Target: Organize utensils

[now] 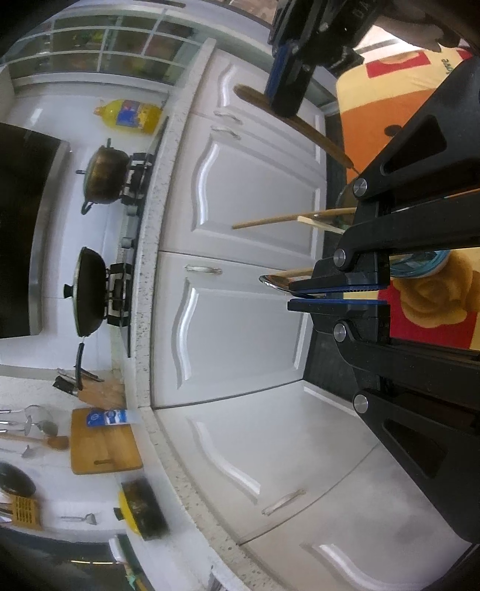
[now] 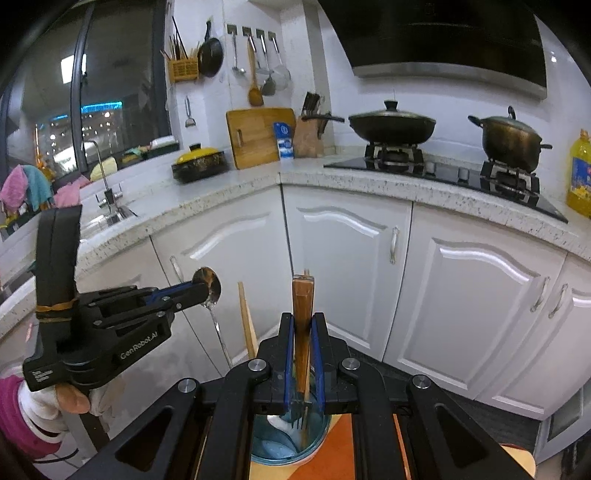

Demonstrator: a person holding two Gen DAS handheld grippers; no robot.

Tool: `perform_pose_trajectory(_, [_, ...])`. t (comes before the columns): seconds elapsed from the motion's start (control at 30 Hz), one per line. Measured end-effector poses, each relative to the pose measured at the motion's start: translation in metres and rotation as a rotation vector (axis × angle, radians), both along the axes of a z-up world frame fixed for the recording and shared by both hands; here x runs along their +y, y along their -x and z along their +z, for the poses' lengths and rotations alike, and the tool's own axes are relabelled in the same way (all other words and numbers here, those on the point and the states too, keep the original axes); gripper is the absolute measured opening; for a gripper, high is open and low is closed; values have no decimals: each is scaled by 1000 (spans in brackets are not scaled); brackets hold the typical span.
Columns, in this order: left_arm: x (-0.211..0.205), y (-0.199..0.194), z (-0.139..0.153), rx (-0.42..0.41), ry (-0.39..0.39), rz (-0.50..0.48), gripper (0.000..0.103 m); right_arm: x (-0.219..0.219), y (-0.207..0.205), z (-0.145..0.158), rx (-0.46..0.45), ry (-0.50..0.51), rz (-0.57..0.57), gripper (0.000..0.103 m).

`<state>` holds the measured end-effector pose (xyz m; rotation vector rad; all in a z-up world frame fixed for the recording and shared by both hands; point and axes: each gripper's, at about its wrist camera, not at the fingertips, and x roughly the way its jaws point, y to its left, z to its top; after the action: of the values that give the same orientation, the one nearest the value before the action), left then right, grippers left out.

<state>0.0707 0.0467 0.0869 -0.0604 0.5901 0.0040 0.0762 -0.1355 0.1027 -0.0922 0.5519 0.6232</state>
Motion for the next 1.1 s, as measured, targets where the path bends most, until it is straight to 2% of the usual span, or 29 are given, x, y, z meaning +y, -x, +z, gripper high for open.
perform_pose_trajectory(0.43, [-11, -11, -27, 78, 18, -17, 2, -1, -19, -37, 117, 2, 15, 9])
perform_pose_trajectory(0.67, [-11, -10, -31, 100, 53, -34, 4, -5, -27, -38, 168, -38, 25, 11])
perform_pose_trajectory(0.73, [-12, -8, -31, 98, 64, -44, 12, -10, -28, -39, 179, -65, 14, 32])
perform_pose_trajectory(0.83, [-12, -5, -29, 98, 83, -47, 26, -16, -27, -42, 200, -95, 9, 34])
perform_pose_trajectory(0.97, [-13, 0, -26, 93, 94, -53, 29, -15, -22, -45, 199, -74, 13, 34])
perform_pose_trajectory(1.1, [-11, 6, -21, 84, 109, -55, 39, -21, -19, -47, 207, -85, -2, 34])
